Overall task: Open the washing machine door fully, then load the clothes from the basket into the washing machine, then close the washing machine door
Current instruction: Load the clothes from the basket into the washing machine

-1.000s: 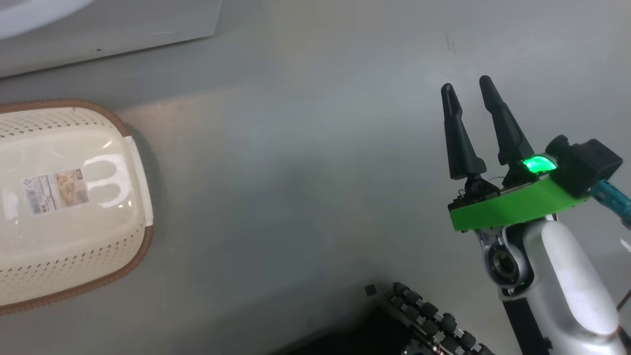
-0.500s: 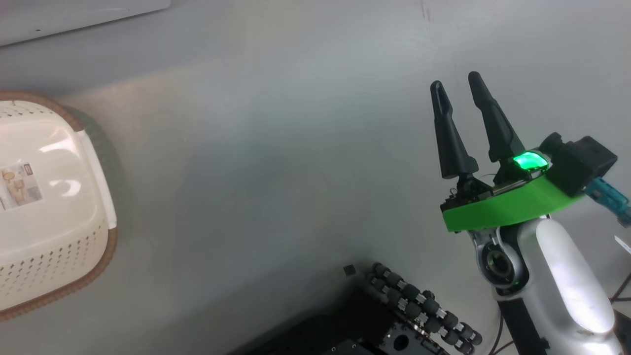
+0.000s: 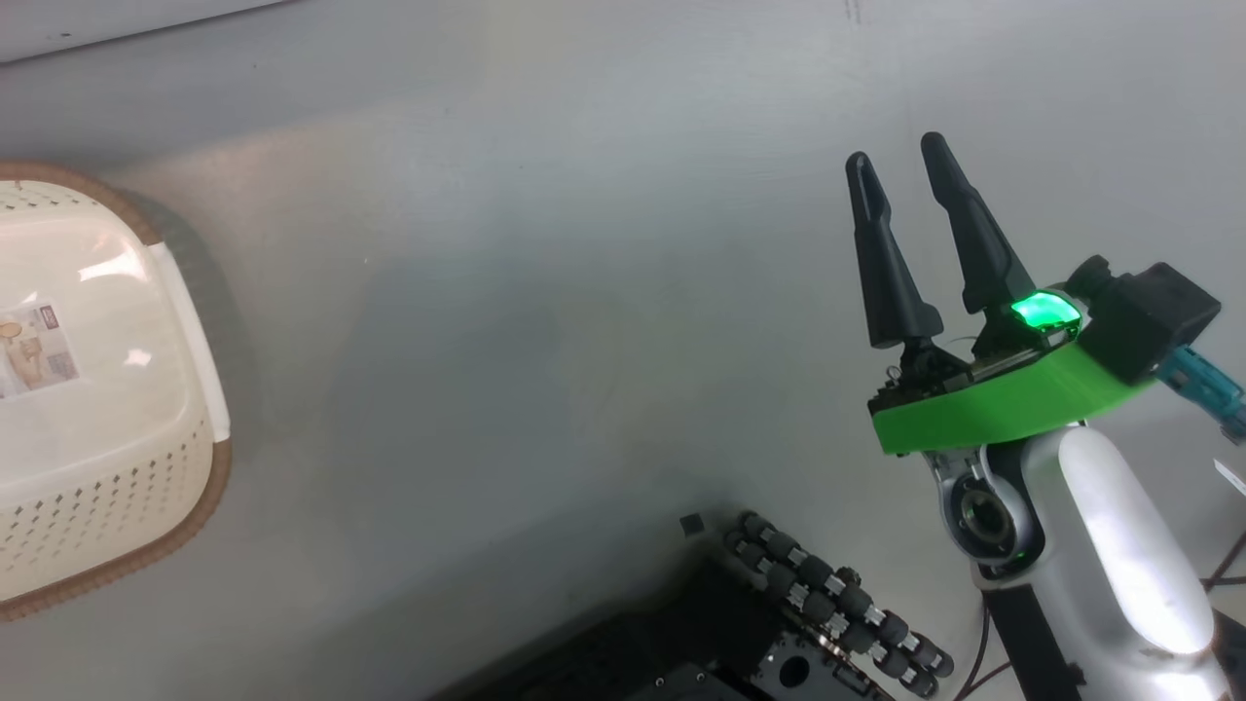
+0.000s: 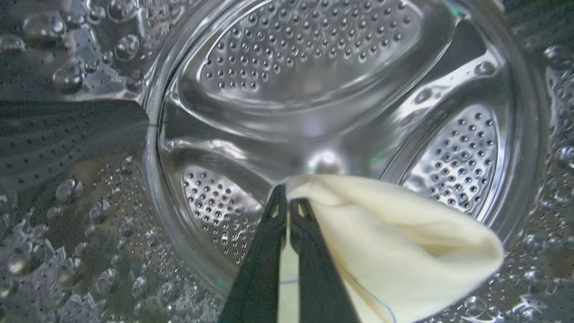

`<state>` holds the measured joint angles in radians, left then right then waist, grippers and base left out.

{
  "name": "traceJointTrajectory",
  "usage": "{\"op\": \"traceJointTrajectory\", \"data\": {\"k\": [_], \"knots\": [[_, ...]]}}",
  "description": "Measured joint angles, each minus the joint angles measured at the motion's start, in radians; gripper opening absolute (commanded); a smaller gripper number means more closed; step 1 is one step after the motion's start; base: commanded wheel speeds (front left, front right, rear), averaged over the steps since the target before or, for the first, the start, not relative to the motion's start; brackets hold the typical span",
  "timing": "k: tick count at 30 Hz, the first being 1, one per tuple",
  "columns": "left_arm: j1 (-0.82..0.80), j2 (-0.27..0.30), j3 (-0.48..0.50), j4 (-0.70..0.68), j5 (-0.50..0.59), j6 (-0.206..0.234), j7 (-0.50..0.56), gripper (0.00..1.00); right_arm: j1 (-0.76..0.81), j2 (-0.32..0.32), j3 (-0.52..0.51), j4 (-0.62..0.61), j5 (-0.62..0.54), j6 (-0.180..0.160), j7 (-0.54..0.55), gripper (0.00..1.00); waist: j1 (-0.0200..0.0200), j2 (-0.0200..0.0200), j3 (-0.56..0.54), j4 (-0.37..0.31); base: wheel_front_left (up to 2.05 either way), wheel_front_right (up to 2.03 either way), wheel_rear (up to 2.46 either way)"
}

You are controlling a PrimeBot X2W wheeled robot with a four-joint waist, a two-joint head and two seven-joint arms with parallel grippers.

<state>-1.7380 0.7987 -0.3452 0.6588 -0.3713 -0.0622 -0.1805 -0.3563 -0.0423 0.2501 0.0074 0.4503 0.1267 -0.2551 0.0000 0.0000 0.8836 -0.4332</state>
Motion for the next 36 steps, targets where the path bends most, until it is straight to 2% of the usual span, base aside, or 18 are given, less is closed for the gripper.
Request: {"op": "traceJointTrajectory", "data": {"k": [3,5,6,7,15,23,29,36], "knots": [[0.001,-0.014,-0.006,0.045,-0.015,-0.005,0.057,0.00,0.000,0.000,-0.001,0.000,0.000,0.000,0.000,1.00,0.0000,0.0000,-0.001,0.006,0.00,0.00,0.00],[0.010,-0.024,-0.007,0.099,-0.050,-0.008,0.153,0.00,0.000,0.000,0.000,0.001,0.000,0.000,0.000,1.00,0.0000,0.0000,-0.004,0.012,0.00,0.00,0.00],[0.015,-0.024,-0.007,0.109,-0.060,-0.009,0.176,0.79,0.000,0.000,-0.001,0.001,0.000,0.000,0.000,1.00,0.0000,0.0000,-0.004,0.013,0.00,0.00,0.00],[0.020,-0.024,-0.007,0.116,-0.067,-0.009,0.197,1.00,0.000,0.000,-0.001,0.002,0.000,0.000,0.000,1.00,0.0000,0.0000,-0.005,0.015,0.00,0.00,0.00],[0.063,-0.044,-0.007,0.119,-0.110,-0.016,0.222,1.00,0.000,0.000,-0.019,0.007,-0.003,0.000,0.000,1.00,0.0000,0.0001,-0.011,0.039,0.00,0.00,0.00],[0.214,-0.099,0.013,0.123,-0.168,0.004,0.152,1.00,-0.011,0.000,-0.046,0.014,-0.034,0.000,0.000,1.00,0.0000,0.0001,-0.040,0.082,0.00,0.00,0.00],[0.381,-0.131,0.031,0.081,-0.213,0.039,0.074,1.00,-0.015,0.000,-0.067,0.021,-0.059,0.000,0.000,1.00,0.0000,0.0001,-0.089,0.115,0.00,0.00,0.00],[0.602,-0.175,0.056,-0.045,-0.263,0.089,-0.016,1.00,-0.010,0.000,-0.106,0.031,-0.092,0.000,0.000,1.00,-0.0001,0.0001,-0.153,0.162,0.00,0.00,0.00]]}}
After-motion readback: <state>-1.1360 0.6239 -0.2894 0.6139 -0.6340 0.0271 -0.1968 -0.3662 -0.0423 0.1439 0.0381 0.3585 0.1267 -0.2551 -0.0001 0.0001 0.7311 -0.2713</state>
